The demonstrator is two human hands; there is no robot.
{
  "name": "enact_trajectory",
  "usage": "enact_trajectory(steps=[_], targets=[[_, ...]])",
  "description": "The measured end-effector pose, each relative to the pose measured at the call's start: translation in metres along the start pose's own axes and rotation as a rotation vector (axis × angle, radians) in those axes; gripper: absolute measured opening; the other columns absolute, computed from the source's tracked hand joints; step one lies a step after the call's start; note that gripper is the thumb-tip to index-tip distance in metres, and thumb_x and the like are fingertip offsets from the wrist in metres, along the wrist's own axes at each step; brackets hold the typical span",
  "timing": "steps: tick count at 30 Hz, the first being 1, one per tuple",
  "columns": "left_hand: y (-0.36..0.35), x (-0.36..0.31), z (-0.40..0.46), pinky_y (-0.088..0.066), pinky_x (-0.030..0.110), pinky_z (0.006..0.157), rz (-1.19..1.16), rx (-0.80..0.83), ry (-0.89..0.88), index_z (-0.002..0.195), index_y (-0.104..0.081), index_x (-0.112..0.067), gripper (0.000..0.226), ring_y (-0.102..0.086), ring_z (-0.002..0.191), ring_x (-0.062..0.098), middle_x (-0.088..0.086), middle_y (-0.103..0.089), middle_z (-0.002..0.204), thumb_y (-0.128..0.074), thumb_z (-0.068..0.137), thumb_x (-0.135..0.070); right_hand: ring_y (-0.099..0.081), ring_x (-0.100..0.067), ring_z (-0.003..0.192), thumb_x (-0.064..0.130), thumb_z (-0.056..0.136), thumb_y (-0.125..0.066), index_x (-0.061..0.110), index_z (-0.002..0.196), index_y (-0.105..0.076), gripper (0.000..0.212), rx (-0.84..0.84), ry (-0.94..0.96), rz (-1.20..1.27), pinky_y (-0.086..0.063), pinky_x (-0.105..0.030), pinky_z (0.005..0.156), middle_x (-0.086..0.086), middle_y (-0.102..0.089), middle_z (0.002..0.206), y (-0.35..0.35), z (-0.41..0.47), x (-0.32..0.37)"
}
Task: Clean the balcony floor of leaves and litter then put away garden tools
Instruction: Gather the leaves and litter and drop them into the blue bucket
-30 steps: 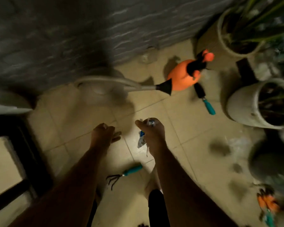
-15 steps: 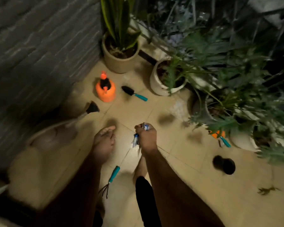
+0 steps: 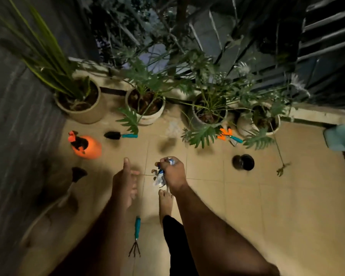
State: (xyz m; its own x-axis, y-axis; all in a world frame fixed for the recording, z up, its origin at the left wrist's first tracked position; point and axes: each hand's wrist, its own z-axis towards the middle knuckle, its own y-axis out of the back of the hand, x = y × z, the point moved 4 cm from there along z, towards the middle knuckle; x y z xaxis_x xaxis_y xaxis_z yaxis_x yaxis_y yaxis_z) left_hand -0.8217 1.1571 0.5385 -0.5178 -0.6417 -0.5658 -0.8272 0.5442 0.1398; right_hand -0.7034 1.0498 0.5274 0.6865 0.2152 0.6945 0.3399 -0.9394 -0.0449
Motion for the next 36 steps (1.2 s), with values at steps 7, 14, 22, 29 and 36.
enact_trajectory(steps=[7, 14, 22, 29, 36], targets=[[0.017, -0.019, -0.070, -0.036, 0.020, 0.038, 0.151, 0.180, -0.092, 0.090, -0.063, -0.006, 0.032, -0.046, 0.047, 0.009, 0.004, -0.057, 0.069, -0.054, 0.101, -0.036, -0.059, -0.018, 0.058, -0.009, 0.086, -0.062, 0.009, 0.077, -0.061, 0.020, -0.169, 0.092, 0.018, -0.051, -0.023, 0.056, -0.004, -0.061, 0.064, 0.011, -0.084, -0.003], [0.070, -0.005, -0.145, -0.026, 0.016, 0.035, 0.333, 0.354, -0.130, 0.094, -0.066, -0.009, 0.029, -0.038, 0.043, 0.007, -0.002, -0.048, 0.060, -0.052, 0.103, -0.034, -0.050, -0.012, 0.052, -0.003, 0.085, -0.069, 0.011, 0.080, -0.061, 0.017, -0.287, 0.148, 0.048, -0.043, -0.021, 0.048, -0.003, -0.057, 0.065, 0.023, -0.204, -0.019], [0.084, 0.003, -0.195, -0.021, 0.020, 0.038, 0.515, 0.401, -0.238, 0.082, -0.054, -0.012, 0.046, -0.031, 0.046, 0.011, -0.002, -0.039, 0.060, -0.046, 0.100, -0.053, -0.043, -0.015, 0.052, 0.022, 0.081, -0.080, 0.015, 0.066, -0.050, 0.035, -0.401, 0.219, -0.038, -0.042, -0.031, 0.057, 0.003, -0.047, 0.055, 0.063, -0.261, -0.024], [0.029, 0.026, -0.242, -0.018, 0.019, 0.040, 0.597, 0.432, -0.266, 0.072, -0.042, -0.021, 0.055, -0.026, 0.041, 0.010, -0.006, -0.036, 0.053, -0.038, 0.092, -0.072, -0.041, -0.011, 0.044, 0.028, 0.084, -0.076, 0.013, 0.065, -0.047, 0.038, -0.463, 0.247, -0.028, -0.038, -0.027, 0.054, -0.002, -0.045, 0.052, 0.120, -0.275, -0.029], [-0.020, 0.067, -0.265, -0.020, 0.020, 0.041, 0.674, 0.439, -0.301, 0.086, -0.060, -0.010, 0.042, -0.028, 0.044, 0.009, -0.003, -0.039, 0.057, -0.041, 0.104, -0.043, -0.048, -0.019, 0.058, 0.035, 0.082, -0.075, 0.014, 0.065, -0.050, 0.037, -0.494, 0.204, -0.033, -0.045, -0.037, 0.062, -0.006, -0.053, 0.060, 0.183, -0.271, -0.035]])
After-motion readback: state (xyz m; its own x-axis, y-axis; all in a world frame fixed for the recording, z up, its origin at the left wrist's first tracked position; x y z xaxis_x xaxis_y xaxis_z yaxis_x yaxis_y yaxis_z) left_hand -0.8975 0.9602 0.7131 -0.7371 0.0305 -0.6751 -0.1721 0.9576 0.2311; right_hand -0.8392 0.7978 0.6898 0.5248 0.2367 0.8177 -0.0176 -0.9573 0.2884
